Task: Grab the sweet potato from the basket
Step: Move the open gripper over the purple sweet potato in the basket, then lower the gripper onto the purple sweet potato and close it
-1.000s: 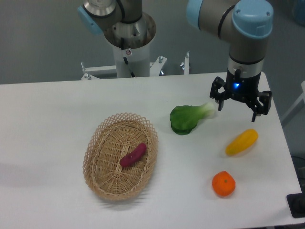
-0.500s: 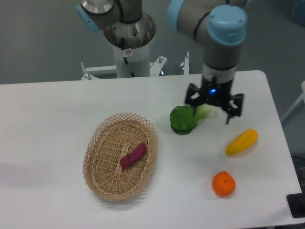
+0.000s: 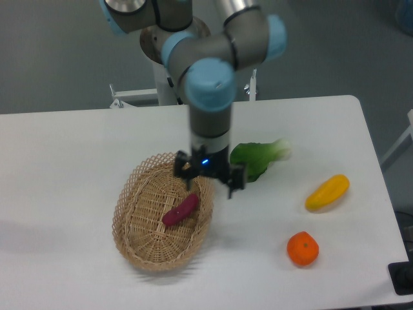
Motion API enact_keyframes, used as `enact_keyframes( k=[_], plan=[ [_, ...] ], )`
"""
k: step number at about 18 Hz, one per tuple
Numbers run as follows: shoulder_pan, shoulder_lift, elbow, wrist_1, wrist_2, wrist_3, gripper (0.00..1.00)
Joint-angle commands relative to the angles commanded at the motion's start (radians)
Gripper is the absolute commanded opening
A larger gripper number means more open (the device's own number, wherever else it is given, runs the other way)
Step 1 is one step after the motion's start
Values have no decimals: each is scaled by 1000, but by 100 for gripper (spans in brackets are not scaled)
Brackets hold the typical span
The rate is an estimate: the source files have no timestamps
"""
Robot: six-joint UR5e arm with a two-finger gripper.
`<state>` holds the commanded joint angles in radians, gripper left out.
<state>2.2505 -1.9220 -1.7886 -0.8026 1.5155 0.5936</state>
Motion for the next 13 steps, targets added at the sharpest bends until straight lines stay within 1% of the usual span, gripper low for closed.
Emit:
enact_keyframes(
  k=[3, 6, 9, 13],
  plan=[
    [-25, -41, -5, 25, 5, 47, 100],
    [-38, -49, -26, 28, 38, 121, 100],
    [-42, -63, -35, 28, 43, 158, 100],
    [-42, -89, -41, 54, 45, 169, 100]
  ],
)
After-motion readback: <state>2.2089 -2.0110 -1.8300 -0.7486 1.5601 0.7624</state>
